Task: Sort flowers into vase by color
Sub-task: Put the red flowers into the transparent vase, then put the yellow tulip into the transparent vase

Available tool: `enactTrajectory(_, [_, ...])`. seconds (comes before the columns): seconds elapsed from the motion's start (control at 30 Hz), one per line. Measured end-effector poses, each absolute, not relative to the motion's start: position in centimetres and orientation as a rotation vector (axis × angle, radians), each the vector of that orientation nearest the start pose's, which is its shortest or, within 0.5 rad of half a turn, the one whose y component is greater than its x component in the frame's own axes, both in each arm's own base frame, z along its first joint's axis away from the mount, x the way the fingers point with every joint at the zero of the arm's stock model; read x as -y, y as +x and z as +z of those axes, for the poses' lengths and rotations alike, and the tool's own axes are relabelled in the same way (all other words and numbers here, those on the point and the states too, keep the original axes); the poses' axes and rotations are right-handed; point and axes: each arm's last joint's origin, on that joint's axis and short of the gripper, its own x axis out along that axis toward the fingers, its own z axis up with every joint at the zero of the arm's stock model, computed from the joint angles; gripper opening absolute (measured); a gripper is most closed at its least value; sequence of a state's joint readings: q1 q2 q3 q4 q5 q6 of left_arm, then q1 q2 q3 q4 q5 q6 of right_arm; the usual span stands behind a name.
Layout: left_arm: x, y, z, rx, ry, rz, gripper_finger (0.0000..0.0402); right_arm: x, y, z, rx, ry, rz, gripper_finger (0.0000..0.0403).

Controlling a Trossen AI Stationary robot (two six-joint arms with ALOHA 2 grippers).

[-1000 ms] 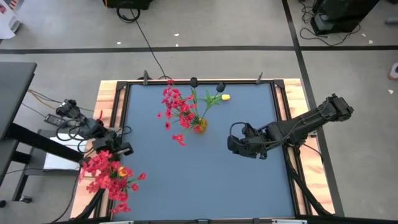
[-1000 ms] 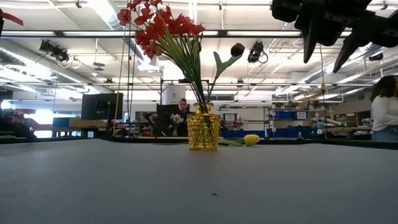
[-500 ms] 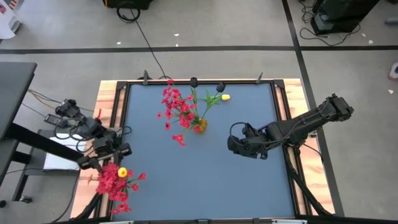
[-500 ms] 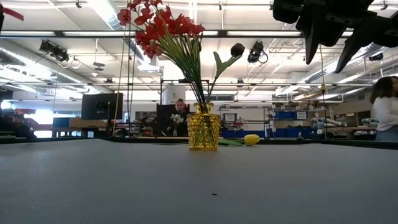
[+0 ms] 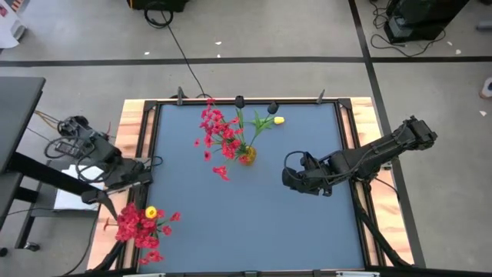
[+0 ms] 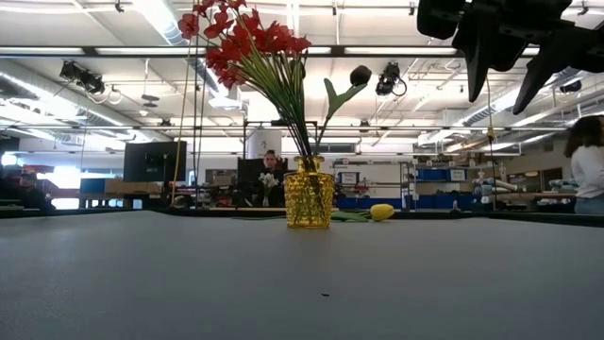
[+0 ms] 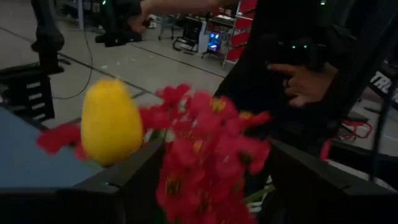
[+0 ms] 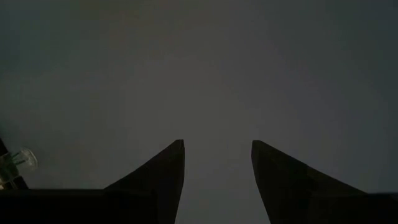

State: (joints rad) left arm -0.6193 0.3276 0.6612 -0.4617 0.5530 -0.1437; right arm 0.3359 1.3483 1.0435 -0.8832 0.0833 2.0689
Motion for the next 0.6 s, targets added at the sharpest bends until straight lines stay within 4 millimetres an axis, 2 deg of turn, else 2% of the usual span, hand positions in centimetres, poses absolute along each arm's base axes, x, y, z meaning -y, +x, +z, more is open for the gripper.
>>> enactTrajectory(0.13, [5.4,5.0,33.7,-0.277,-0.153,-1.139,0.0298,-8.0,23.6,25.5,-0.883,1.553,-1.003,0.0195])
enactTrajectory(0.3, [5.0,4.8,35.7,-0.382,-0.146,-1.039,0.0298,-7.9,23.6,25.5,-0.852,1.564,-1.025,0.0195])
enactTrajectory(0.43, [3.6,4.1,36.8,-0.435,-0.098,-0.761,0.0297,-7.6,24.0,25.4,-0.729,1.548,-1.069,0.0195])
enactTrajectory(0.6, [1.8,3.1,37.1,-0.501,-0.038,-0.433,0.029,-6.1,24.8,24.7,-0.668,1.502,-1.134,0.0195])
